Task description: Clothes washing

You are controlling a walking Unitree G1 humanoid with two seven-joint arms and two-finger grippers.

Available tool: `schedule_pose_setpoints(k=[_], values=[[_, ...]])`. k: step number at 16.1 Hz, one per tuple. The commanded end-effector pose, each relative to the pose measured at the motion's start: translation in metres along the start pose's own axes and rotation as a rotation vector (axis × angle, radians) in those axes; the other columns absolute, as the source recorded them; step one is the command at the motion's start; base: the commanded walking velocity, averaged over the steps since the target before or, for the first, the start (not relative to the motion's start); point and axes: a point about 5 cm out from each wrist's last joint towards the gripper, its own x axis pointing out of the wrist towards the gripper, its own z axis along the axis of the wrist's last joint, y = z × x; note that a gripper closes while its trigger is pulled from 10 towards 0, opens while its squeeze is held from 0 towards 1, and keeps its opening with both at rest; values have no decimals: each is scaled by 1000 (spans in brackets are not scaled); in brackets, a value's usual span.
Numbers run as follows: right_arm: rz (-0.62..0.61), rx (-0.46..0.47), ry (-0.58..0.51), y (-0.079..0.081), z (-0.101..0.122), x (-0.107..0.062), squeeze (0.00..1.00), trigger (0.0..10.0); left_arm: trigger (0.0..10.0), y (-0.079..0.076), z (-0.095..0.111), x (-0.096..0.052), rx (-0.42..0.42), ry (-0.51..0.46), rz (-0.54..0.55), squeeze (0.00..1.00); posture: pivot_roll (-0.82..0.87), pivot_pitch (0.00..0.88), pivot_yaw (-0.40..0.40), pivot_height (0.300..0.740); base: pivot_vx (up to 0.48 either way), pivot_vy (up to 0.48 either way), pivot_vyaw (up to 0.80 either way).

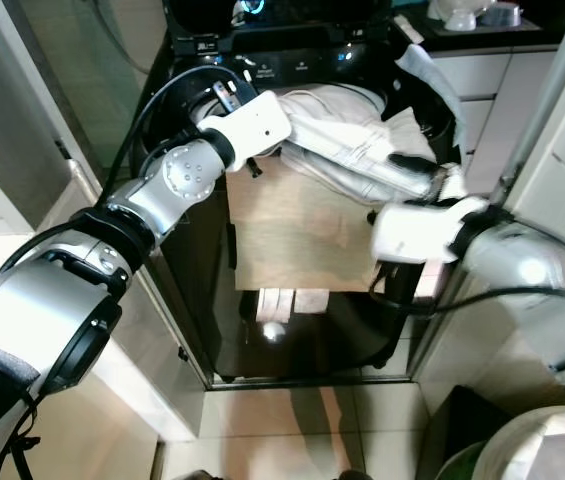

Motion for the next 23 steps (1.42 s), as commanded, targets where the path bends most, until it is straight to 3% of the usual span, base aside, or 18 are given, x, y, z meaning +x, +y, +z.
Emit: schedule_pose_setpoints(k=[1,4,6,7,8,12,16,18,20,21,23], values=[[26,-131,31,7,-6,0,0,10000,0,16,-20,-8,-11,83,65,0,-232,0,97,740,0,0,0],[-26,-448,-4,16,-4,11,0,10000,0,18,-20,-8,-15,88,77,0,-236,0,95,740,0,0,0],[-107,-543,-26,12,-2,16,0,10000,0,18,-20,-8,-16,88,80,0,-237,0,95,740,0,0,0],[-312,-635,-72,0,2,17,0,10000,0,19,-19,-7,-17,86,84,0,-238,0,94,740,0,0,0],[-472,-670,-113,-10,8,13,0,10000,0,19,-19,-7,-18,86,86,0,-238,0,92,740,0,0,0],[-716,-751,-193,-12,18,6,0,10000,0,19,-21,-8,-20,92,90,0,-234,0,90,740,0,0,0],[-878,-757,-238,-11,22,-1,0,10000,0,20,-21,-8,-20,93,94,0,-233,0,90,740,0,0,0],[-917,-752,-257,-6,25,-2,0,10000,0,20,-21,-8,-21,93,95,0,-232,0,89,740,0,0,0],[-880,-703,-238,4,23,1,0,10000,0,21,-21,-8,-21,93,97,0,-231,0,90,740,0,0,0],[-854,-652,-225,9,21,2,1000,10000,0,21,-20,-8,-21,92,97,0,-232,0,90,740,0,0,0],[-811,-592,-195,13,17,7,1000,10000,0,21,-19,-7,-22,90,98,0,-233,0,90,740,0,0,0]])
